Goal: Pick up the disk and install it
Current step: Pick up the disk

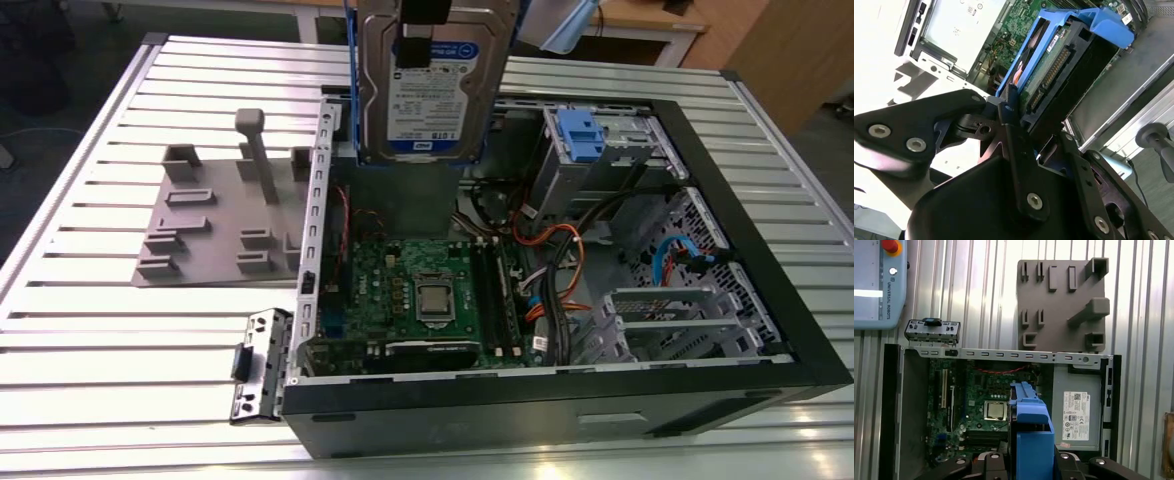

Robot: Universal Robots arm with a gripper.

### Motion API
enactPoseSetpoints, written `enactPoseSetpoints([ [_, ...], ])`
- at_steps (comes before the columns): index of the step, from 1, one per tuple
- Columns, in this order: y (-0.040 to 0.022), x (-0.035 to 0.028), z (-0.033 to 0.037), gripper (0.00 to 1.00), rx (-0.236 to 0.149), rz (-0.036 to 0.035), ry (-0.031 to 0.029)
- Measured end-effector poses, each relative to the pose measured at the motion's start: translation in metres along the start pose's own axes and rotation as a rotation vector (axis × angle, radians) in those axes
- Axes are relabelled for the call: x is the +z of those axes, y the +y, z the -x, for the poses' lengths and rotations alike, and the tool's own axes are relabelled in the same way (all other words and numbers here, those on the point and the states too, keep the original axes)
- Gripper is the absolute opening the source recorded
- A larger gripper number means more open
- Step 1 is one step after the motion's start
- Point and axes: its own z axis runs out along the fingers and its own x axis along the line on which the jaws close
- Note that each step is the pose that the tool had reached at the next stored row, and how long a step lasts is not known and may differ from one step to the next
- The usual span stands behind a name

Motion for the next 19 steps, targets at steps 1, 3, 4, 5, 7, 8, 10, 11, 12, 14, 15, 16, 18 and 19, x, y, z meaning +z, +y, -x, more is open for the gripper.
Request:
enactPoseSetpoints([
  [1,0.0000,0.0000,-0.0004,0.36,0.000,0.0000,0.0000],
  [3,-0.0001,0.0000,-0.0013,0.36,0.000,-0.0001,-0.0001],
  [4,-0.0001,0.0000,-0.0017,0.36,0.000,0.0000,0.0000],
  [5,-0.0001,-0.0001,-0.0021,0.36,0.000,0.0000,0.0000],
  [7,-0.0001,-0.0001,-0.0030,0.36,0.000,0.0000,0.0000],
  [8,-0.0002,-0.0001,-0.0034,0.36,0.000,0.0000,0.0000],
  [10,-0.0002,-0.0001,-0.0041,0.36,0.000,0.0000,0.0000],
  [11,-0.0002,-0.0001,-0.0045,0.36,0.000,0.0000,0.0000],
  [12,-0.0002,-0.0001,-0.0050,0.36,0.000,0.0000,0.0000],
  [14,-0.0002,-0.0001,-0.0057,0.36,0.000,-0.0001,-0.0001],
  [15,-0.0002,-0.0002,-0.0061,0.36,0.000,0.0000,0.0000],
  [16,-0.0002,-0.0002,-0.0064,0.36,0.000,0.0000,0.0000],
  [18,-0.0003,-0.0002,-0.0071,0.36,0.000,-0.0001,-0.0001],
  [19,-0.0003,-0.0002,-0.0076,0.36,0.000,-0.0001,-0.0001],
])
